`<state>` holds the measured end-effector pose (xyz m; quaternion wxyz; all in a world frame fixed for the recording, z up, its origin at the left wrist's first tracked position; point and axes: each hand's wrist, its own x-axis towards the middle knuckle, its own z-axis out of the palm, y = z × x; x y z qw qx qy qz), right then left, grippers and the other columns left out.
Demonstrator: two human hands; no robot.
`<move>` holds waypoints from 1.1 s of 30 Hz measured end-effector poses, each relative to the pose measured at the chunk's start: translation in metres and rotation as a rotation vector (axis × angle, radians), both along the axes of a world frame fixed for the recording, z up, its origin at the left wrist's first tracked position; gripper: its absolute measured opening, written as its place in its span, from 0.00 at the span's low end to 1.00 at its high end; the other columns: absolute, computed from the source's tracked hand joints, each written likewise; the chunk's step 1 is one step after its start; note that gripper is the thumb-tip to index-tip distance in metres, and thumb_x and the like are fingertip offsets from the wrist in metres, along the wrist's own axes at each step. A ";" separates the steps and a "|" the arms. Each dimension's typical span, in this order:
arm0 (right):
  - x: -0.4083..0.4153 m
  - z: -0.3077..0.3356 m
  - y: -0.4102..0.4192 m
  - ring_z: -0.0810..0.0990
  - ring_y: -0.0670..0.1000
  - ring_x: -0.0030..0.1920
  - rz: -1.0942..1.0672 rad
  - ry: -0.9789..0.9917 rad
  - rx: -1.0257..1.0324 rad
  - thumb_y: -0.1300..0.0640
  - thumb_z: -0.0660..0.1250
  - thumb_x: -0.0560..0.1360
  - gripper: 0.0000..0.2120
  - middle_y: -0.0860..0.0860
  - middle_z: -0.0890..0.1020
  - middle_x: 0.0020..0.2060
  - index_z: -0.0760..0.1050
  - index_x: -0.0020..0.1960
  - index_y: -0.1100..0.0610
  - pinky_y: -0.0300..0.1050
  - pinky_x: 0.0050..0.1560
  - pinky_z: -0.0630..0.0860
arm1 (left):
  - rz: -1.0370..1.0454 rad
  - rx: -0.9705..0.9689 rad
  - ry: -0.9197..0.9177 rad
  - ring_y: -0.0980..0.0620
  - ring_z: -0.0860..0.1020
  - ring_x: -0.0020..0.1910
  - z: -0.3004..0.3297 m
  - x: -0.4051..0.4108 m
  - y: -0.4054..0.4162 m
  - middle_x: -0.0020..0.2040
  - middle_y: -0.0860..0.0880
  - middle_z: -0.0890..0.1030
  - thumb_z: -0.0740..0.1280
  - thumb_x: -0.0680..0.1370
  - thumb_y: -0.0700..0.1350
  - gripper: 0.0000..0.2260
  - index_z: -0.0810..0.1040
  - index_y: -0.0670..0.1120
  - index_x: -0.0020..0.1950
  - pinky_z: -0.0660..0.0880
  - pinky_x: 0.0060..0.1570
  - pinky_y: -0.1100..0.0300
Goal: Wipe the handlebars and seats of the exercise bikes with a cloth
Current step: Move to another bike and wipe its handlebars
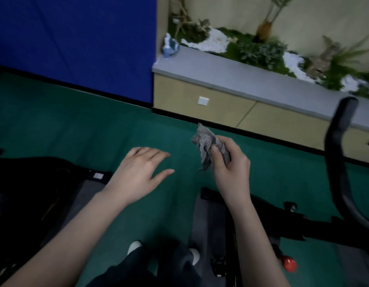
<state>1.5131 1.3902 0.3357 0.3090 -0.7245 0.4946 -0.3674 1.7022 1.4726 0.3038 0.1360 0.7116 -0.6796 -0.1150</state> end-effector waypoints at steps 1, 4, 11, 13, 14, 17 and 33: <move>0.015 -0.001 0.005 0.79 0.54 0.50 0.032 -0.001 0.006 0.63 0.64 0.78 0.09 0.53 0.82 0.47 0.79 0.56 0.59 0.47 0.51 0.74 | 0.031 0.009 -0.004 0.49 0.76 0.60 -0.001 0.012 0.010 0.59 0.52 0.80 0.61 0.78 0.59 0.21 0.76 0.48 0.64 0.65 0.64 0.54; 0.056 -0.006 0.017 0.79 0.53 0.51 0.111 -0.009 0.029 0.62 0.65 0.78 0.09 0.53 0.82 0.48 0.79 0.56 0.58 0.46 0.52 0.74 | 0.125 0.034 -0.007 0.50 0.75 0.61 -0.006 0.044 0.040 0.59 0.52 0.79 0.61 0.77 0.59 0.21 0.75 0.48 0.64 0.65 0.65 0.54; 0.131 -0.010 0.037 0.79 0.50 0.52 0.344 -0.001 0.107 0.59 0.64 0.78 0.10 0.52 0.81 0.50 0.78 0.58 0.56 0.50 0.55 0.75 | 0.363 0.061 0.005 0.51 0.75 0.62 -0.011 0.089 0.097 0.60 0.53 0.79 0.53 0.77 0.65 0.27 0.76 0.49 0.64 0.65 0.65 0.54; 0.150 -0.011 0.038 0.79 0.49 0.53 0.421 0.008 0.130 0.58 0.64 0.78 0.10 0.52 0.81 0.51 0.78 0.58 0.55 0.49 0.56 0.75 | 0.448 0.046 0.006 0.52 0.74 0.63 -0.010 0.096 0.109 0.61 0.53 0.79 0.48 0.75 0.66 0.31 0.75 0.49 0.65 0.64 0.65 0.55; 0.160 -0.011 0.037 0.79 0.49 0.53 0.462 0.012 0.136 0.58 0.64 0.78 0.11 0.52 0.81 0.51 0.78 0.59 0.55 0.48 0.56 0.75 | 0.490 0.041 0.007 0.52 0.74 0.64 -0.010 0.099 0.114 0.61 0.53 0.78 0.46 0.74 0.66 0.32 0.75 0.50 0.65 0.63 0.66 0.55; 0.189 -0.009 0.034 0.79 0.49 0.54 0.600 0.004 0.165 0.58 0.64 0.79 0.11 0.52 0.81 0.52 0.78 0.60 0.56 0.43 0.56 0.75 | 0.635 0.019 -0.003 0.52 0.74 0.64 -0.006 0.105 0.128 0.61 0.53 0.79 0.46 0.74 0.66 0.32 0.74 0.50 0.66 0.63 0.66 0.55; 0.274 -0.014 0.049 0.78 0.51 0.57 1.046 0.051 0.210 0.60 0.64 0.78 0.11 0.52 0.81 0.53 0.78 0.59 0.56 0.48 0.59 0.74 | 1.165 -0.031 -0.026 0.52 0.74 0.63 0.000 0.110 0.174 0.62 0.55 0.77 0.50 0.75 0.65 0.28 0.76 0.50 0.64 0.67 0.62 0.55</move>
